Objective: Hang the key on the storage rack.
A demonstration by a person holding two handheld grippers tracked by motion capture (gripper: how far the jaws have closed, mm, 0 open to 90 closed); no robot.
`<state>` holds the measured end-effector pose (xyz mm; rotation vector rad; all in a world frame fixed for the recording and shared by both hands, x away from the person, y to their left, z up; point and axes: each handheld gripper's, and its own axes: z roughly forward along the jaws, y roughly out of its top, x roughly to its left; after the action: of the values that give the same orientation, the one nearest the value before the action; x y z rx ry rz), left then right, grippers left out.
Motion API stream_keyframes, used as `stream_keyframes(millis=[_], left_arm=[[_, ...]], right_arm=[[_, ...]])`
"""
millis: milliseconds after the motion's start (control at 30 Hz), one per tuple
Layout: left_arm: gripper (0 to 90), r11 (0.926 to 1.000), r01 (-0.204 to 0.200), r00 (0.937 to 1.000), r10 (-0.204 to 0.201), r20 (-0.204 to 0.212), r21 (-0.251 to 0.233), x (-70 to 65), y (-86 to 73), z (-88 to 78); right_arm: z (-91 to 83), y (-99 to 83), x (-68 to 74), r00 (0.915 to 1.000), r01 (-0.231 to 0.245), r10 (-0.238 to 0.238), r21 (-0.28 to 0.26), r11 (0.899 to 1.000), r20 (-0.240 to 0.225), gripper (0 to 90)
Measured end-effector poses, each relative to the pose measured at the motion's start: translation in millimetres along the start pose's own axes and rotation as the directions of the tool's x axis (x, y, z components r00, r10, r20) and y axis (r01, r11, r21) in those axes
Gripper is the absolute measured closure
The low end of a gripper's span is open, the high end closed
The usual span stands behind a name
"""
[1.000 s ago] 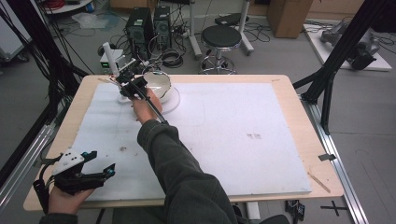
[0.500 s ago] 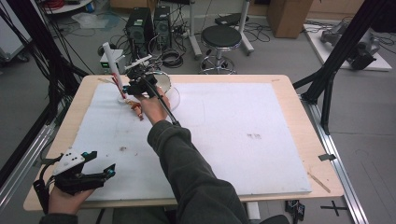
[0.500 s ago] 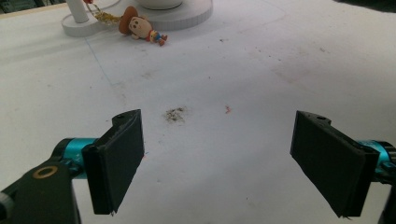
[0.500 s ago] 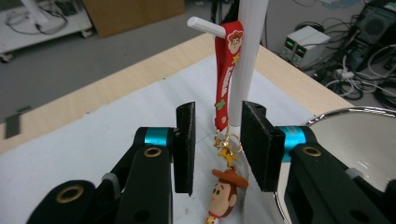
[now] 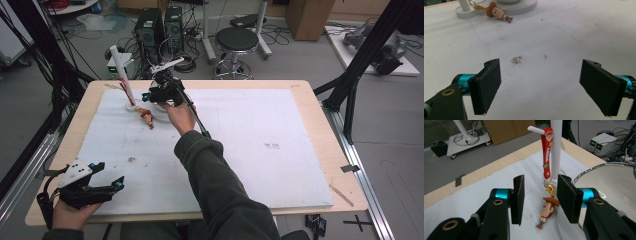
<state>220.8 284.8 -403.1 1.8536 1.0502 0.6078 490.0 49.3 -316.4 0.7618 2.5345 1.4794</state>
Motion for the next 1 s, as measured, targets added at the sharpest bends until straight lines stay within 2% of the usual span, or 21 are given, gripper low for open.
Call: stream_keyframes(millis=[167, 233, 300, 500, 800, 900, 1000], left_arm=[[17.9, 1.0000, 0.000, 1.0000, 0.000, -0.004, 0.003, 0.9, -0.5, -0.7], [17.9, 1.0000, 0.002, 1.0000, -0.002, -0.004, 0.002, 1.1, -0.7, -0.4], [17.9, 1.0000, 0.002, 1.0000, -0.002, -0.006, 0.006, 1.1, -0.8, -0.3], [17.9, 1.0000, 0.004, 1.0000, -0.004, -0.003, 0.006, 0.7, -0.9, 0.3], [17.9, 0.9999, 0.001, 1.0000, -0.001, -0.004, 0.015, 0.6, -1.1, 0.8], [17.9, 0.9999, 0.000, 1.0000, 0.000, -0.004, 0.013, -0.4, -1.5, 1.1], [17.9, 0.9999, -0.004, 1.0000, 0.004, -0.004, 0.017, -0.4, -1.6, 0.8]], right_arm=[[-10.2, -2.2, -2.3, 0.9995, -0.004, 0.004, -0.010, 1.000, -0.030, 54.3], [-14.4, -4.6, -3.2, 0.9996, -0.002, 0.001, -0.031, 1.000, -0.029, 53.3], [-19.5, -8.3, -5.9, 0.9989, -0.023, 0.021, -0.041, 0.999, -0.042, 53.0], [-29.1, -15.1, -8.8, 0.9984, -0.013, 0.012, -0.014, 1.000, -0.055, 48.0], [-47.1, -21.1, -6.2, 0.9968, 0.018, -0.021, -0.038, 0.999, -0.078, 41.1], [-51.7, -28.2, -6.9, 0.9966, 0.005, -0.008, -0.033, 0.999, -0.082, 38.8], [-55.6, -30.9, -7.5, 0.9950, -0.003, 0.002, -0.006, 1.000, -0.100, 35.7]])
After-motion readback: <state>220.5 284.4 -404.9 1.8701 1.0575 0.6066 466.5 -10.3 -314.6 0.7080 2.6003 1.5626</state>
